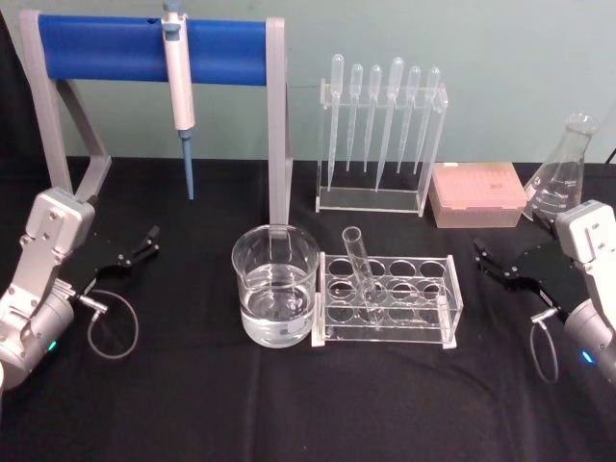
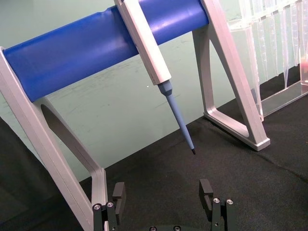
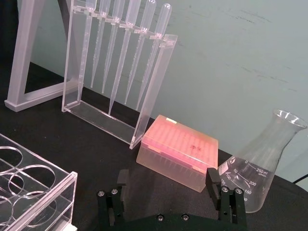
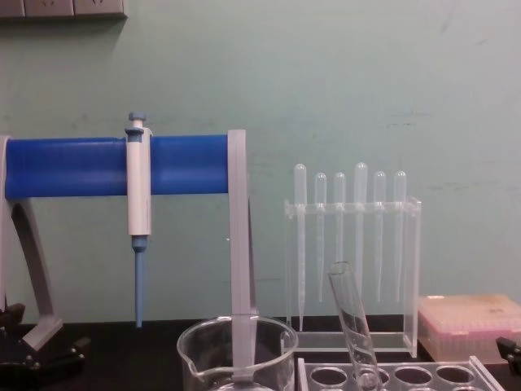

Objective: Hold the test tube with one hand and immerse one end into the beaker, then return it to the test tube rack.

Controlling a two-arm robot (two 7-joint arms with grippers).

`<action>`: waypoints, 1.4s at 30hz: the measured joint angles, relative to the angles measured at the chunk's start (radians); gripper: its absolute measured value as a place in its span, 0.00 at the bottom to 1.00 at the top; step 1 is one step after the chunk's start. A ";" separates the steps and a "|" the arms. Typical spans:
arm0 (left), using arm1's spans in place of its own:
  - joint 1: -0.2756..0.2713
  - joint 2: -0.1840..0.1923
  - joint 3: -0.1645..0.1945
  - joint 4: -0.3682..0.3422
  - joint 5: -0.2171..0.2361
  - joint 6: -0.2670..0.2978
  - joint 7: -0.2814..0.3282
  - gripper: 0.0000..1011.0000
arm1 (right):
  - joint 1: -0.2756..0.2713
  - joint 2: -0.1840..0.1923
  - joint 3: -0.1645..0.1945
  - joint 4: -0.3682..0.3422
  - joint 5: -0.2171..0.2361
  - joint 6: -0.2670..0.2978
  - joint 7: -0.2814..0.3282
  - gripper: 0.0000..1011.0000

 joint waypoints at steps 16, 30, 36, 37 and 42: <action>0.000 0.000 0.000 0.000 0.000 0.000 0.000 0.99 | 0.000 0.000 0.000 0.000 0.000 0.000 0.000 0.99; 0.000 0.000 0.000 0.000 0.000 0.000 0.000 0.99 | 0.000 0.000 0.000 0.000 0.000 0.000 0.000 0.99; 0.000 0.000 0.000 0.000 0.000 0.000 0.000 0.99 | 0.000 0.000 0.000 0.000 0.000 0.000 0.000 0.99; 0.000 0.000 0.000 0.000 0.000 0.000 0.000 0.99 | 0.000 0.000 0.000 0.000 0.000 0.000 0.000 0.99; 0.000 0.000 0.000 0.000 0.000 0.000 0.000 0.99 | 0.000 0.000 0.000 0.000 0.000 0.000 0.000 0.99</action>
